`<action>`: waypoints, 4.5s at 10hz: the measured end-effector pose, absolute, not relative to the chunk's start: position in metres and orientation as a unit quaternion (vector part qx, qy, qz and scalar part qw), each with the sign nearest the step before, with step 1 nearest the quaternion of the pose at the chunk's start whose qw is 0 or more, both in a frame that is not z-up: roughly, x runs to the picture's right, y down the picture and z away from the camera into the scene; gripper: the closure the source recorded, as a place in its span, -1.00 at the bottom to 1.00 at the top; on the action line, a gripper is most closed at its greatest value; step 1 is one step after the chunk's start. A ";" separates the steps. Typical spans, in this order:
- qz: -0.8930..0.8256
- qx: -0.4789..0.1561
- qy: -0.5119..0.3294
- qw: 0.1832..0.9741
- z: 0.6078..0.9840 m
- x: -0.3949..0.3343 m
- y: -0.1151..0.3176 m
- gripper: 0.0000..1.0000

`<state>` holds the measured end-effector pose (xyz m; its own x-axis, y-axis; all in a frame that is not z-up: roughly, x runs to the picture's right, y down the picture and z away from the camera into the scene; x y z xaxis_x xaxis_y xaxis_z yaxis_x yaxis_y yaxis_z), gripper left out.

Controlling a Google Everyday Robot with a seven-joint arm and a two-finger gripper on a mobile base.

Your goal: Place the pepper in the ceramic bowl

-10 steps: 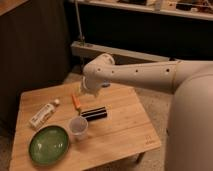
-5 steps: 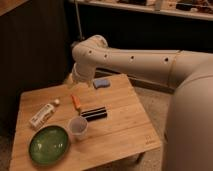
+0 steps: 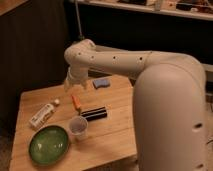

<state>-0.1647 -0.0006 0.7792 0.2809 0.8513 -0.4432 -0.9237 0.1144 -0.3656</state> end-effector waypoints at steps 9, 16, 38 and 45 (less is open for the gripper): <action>0.575 -0.322 0.138 0.739 0.859 -0.205 0.032 -0.30; 0.587 -0.386 0.124 0.700 0.879 -0.181 0.057 -0.30; 0.597 -0.370 0.095 0.705 0.843 -0.178 0.014 1.00; 0.544 -0.373 0.039 0.750 0.694 -0.202 0.053 1.00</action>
